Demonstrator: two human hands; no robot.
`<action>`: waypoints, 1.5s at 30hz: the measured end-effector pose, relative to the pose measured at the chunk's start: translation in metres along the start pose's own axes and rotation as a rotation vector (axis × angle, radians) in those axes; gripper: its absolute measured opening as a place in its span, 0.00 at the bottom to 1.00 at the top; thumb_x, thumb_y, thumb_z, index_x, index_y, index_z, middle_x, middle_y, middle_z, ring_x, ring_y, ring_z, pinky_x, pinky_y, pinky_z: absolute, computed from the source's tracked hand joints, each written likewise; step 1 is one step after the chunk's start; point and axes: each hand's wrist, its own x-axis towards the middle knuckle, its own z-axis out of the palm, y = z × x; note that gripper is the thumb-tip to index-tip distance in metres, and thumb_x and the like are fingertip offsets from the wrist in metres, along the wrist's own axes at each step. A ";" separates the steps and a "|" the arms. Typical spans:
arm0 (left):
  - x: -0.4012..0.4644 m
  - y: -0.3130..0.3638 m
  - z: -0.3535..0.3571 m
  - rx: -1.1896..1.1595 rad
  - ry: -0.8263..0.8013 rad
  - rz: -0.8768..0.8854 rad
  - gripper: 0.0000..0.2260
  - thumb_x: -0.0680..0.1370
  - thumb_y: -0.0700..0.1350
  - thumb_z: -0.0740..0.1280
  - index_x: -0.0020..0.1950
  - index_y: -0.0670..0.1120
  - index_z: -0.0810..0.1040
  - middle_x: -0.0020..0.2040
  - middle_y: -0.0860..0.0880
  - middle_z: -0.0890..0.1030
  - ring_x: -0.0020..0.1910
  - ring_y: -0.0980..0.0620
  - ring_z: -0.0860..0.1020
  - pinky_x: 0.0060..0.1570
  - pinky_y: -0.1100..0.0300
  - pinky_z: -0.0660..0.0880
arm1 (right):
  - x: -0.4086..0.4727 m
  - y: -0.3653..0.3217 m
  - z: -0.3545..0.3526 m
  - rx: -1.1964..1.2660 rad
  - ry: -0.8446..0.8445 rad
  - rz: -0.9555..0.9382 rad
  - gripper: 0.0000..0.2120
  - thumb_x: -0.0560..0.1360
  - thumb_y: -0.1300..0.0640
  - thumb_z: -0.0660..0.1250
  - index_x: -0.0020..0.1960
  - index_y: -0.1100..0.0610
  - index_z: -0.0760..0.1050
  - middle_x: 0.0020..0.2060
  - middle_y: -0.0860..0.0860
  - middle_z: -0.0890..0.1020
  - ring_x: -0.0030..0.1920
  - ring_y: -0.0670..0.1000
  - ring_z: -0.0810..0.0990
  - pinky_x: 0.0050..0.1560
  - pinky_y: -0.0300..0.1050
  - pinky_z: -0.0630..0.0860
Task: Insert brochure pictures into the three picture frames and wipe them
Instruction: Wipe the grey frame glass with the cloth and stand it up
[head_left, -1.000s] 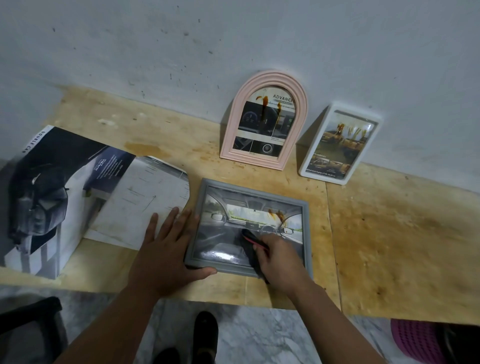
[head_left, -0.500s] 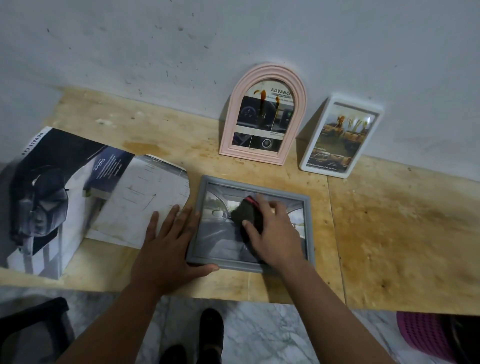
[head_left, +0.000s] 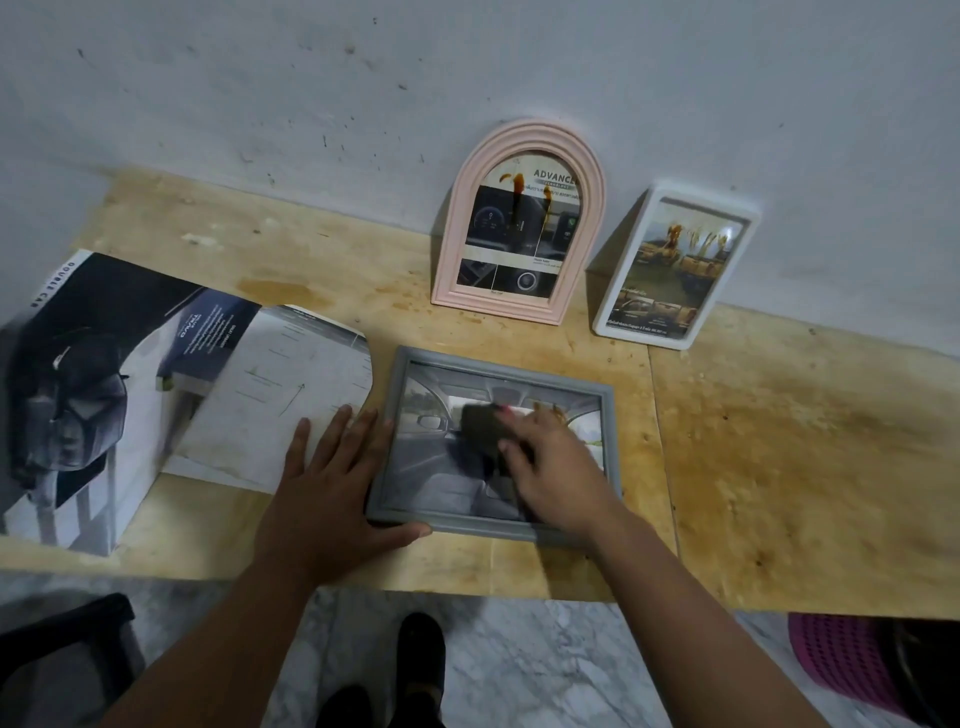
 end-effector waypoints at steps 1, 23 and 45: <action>0.000 0.000 0.000 0.000 0.002 -0.004 0.55 0.68 0.83 0.54 0.84 0.48 0.52 0.85 0.47 0.52 0.84 0.46 0.48 0.79 0.34 0.49 | 0.015 0.006 -0.003 -0.024 0.095 0.028 0.19 0.83 0.52 0.61 0.74 0.50 0.73 0.59 0.52 0.74 0.53 0.54 0.78 0.53 0.51 0.78; -0.001 0.002 -0.002 0.014 -0.012 -0.010 0.55 0.69 0.83 0.53 0.84 0.48 0.52 0.85 0.47 0.52 0.84 0.46 0.48 0.79 0.34 0.50 | 0.015 0.043 0.005 -0.303 0.002 -0.073 0.20 0.83 0.52 0.60 0.74 0.50 0.71 0.61 0.52 0.72 0.45 0.59 0.80 0.40 0.51 0.77; -0.002 0.003 -0.001 0.002 0.004 -0.023 0.55 0.69 0.83 0.54 0.85 0.49 0.50 0.85 0.48 0.51 0.84 0.47 0.47 0.80 0.36 0.47 | 0.027 0.051 0.005 -0.165 0.213 0.222 0.25 0.82 0.49 0.57 0.78 0.52 0.67 0.63 0.54 0.73 0.54 0.57 0.79 0.49 0.51 0.79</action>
